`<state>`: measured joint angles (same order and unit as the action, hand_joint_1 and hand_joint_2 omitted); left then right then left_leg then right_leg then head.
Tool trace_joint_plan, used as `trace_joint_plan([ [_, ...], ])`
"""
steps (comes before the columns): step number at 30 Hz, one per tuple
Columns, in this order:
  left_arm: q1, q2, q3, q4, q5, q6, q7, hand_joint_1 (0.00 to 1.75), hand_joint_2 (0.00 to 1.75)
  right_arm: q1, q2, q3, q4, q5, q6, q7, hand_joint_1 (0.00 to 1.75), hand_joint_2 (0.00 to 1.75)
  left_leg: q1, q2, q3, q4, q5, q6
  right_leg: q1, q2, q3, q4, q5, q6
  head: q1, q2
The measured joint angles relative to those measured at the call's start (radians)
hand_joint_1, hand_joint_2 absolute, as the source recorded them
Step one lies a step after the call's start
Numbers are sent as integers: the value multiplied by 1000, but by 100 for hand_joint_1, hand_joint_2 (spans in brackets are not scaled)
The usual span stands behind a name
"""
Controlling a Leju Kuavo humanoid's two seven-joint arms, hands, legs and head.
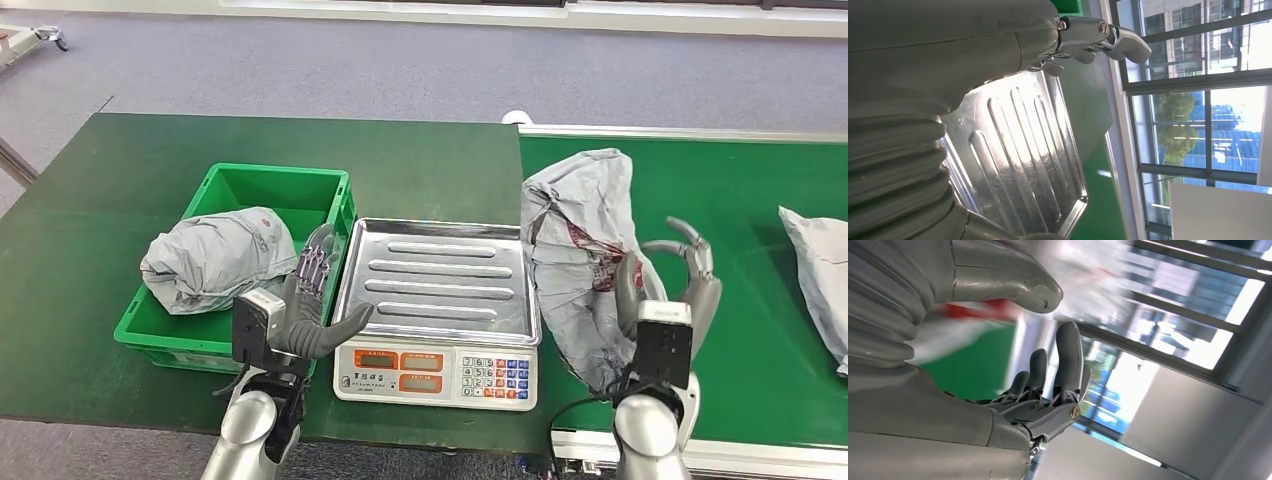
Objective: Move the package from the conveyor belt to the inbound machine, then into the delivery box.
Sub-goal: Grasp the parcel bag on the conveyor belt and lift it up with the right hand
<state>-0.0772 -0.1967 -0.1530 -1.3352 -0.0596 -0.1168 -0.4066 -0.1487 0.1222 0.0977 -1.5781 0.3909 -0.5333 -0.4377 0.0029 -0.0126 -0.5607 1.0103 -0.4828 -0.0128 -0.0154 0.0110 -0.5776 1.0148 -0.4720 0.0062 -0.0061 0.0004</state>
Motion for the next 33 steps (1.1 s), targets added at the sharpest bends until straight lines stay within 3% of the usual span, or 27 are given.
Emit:
trace_joint_plan([
  [4,0,-1,0,0,5,6,-1,0,175,-86,-8,24,0,-1,-4,16,175,175,0,-1,0,0,1,0,0,-1,0,0,1,0,0,0],
  [13,1,-1,0,0,6,9,-2,0,175,-133,-25,50,9,-16,-6,13,175,175,0,-2,-1,0,1,0,0,-1,0,0,1,0,0,0],
  [18,-5,-3,0,5,13,7,-8,0,175,-173,-26,95,61,-25,77,36,175,175,0,0,-2,0,1,0,0,-1,-2,0,1,0,0,0],
  [19,-9,-4,0,9,15,6,-10,0,175,-189,-24,118,88,-31,95,39,139,175,0,0,-2,0,2,0,0,0,-2,0,2,-1,0,0],
  [22,-19,-7,0,22,17,6,-15,0,175,-225,-11,189,164,-49,125,48,8,175,0,0,-2,0,3,-1,1,0,-2,0,2,-1,0,0],
  [23,-19,-8,0,25,17,6,-16,0,175,-235,-5,211,187,-49,130,57,0,175,0,-1,-2,0,3,-1,1,-1,-2,0,2,-1,0,0],
  [27,-19,-7,0,27,9,10,-16,0,175,-253,5,274,256,-24,106,114,0,175,0,-2,-3,0,3,-1,1,-1,-3,0,2,-1,0,0],
  [33,-19,-5,0,24,2,14,-10,0,175,-252,6,292,312,-11,69,141,0,175,0,-2,-4,0,3,-1,-1,-2,-4,0,2,0,0,0],
])
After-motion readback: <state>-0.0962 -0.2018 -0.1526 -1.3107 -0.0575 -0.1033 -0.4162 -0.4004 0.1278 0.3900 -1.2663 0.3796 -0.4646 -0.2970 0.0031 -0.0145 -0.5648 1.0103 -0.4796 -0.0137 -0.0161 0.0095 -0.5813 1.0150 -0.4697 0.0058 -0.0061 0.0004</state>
